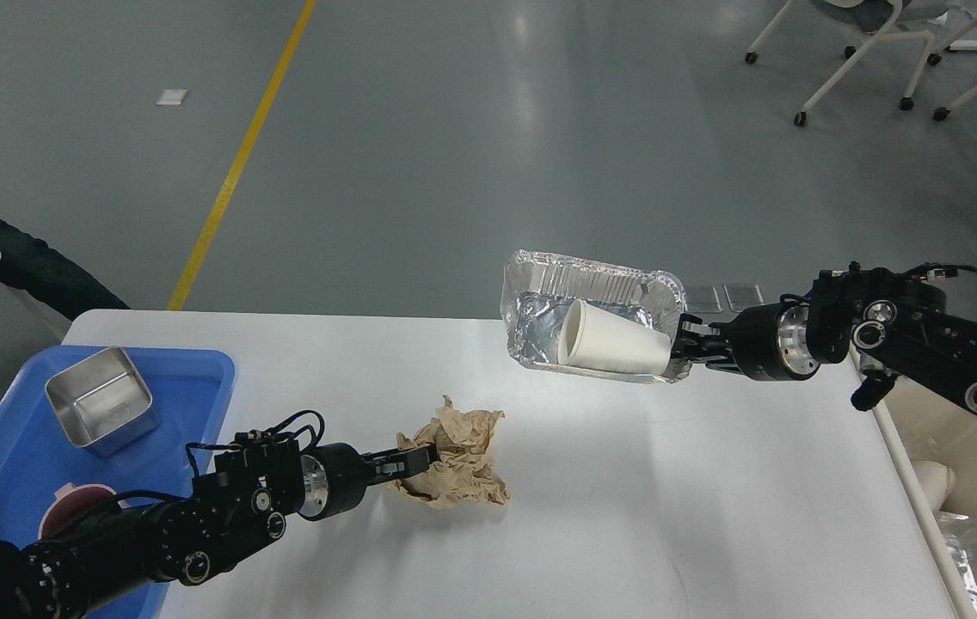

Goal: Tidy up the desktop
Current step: 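Grasp the crumpled brown paper with the left gripper and lift it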

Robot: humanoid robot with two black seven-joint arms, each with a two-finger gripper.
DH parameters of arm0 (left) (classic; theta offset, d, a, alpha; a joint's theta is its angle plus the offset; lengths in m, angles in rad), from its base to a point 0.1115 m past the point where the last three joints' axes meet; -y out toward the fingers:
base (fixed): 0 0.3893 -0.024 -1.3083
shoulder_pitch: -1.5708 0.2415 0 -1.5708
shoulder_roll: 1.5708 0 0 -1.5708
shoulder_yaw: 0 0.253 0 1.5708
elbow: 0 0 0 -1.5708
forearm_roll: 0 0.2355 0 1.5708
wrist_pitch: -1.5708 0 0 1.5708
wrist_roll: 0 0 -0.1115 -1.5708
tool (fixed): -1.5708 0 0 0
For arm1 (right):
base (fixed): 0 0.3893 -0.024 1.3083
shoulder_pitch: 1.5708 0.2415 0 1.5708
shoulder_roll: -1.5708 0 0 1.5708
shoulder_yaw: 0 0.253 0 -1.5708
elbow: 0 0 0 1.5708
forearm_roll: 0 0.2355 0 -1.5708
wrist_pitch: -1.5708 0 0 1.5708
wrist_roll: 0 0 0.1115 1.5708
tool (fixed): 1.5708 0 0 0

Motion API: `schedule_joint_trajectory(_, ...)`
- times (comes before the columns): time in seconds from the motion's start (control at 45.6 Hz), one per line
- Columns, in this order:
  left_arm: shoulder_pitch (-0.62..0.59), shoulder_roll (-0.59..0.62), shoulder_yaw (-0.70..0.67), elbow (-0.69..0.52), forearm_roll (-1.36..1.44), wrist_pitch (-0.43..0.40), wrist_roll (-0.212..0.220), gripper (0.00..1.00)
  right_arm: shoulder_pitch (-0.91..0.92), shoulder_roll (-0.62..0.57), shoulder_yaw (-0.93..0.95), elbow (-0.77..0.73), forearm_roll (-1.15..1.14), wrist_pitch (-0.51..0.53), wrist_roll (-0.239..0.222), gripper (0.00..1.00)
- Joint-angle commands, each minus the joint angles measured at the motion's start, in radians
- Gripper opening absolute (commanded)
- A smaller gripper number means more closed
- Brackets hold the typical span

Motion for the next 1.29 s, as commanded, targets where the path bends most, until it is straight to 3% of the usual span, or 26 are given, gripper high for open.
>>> schedule_joint_trajectory(0.0, -0.013, -0.002, -0.003, 0.001, -0.011, -0.002, -0.034, 0.00, 0.002, 0.000, 0.000, 0.000, 0.000, 0.000, 0.000, 0.00)
schedule_joint_trajectory(0.197, -0.039, 0.036, -0.012, -0.014, -0.020, -0.009, -0.038, 0.00, 0.000, 0.008, -0.002, -0.002, 0.000, 0.001, 0.000, 0.00)
schedule_joint_trajectory(0.504, -0.057, 0.280, -0.084, -0.115, -0.071, -0.065, -0.054, 0.00, 0.002, 0.012, 0.000, 0.000, 0.000, -0.008, 0.001, 0.00)
schedule_joint_trajectory(0.833, -0.051, 0.424, -0.311, -0.123, -0.152, -0.206, -0.088, 0.00, -0.001, 0.026, -0.014, 0.011, -0.017, -0.084, 0.001, 0.00)
schedule_joint_trajectory(0.965, -0.060, 0.479, -0.396, -0.202, -0.152, -0.261, -0.088, 0.00, -0.001, 0.026, -0.017, 0.023, -0.041, -0.100, 0.003, 0.00)
schedule_joint_trajectory(1.118, -0.147, 0.558, -0.425, -0.350, -0.154, -0.284, -0.083, 0.00, -0.003, 0.026, -0.020, 0.028, -0.055, -0.103, 0.001, 0.00)
schedule_joint_trajectory(1.272, -0.270, 0.593, -0.426, -0.402, -0.161, -0.321, -0.081, 0.00, -0.003, 0.026, -0.020, 0.031, -0.055, -0.103, 0.001, 0.00)
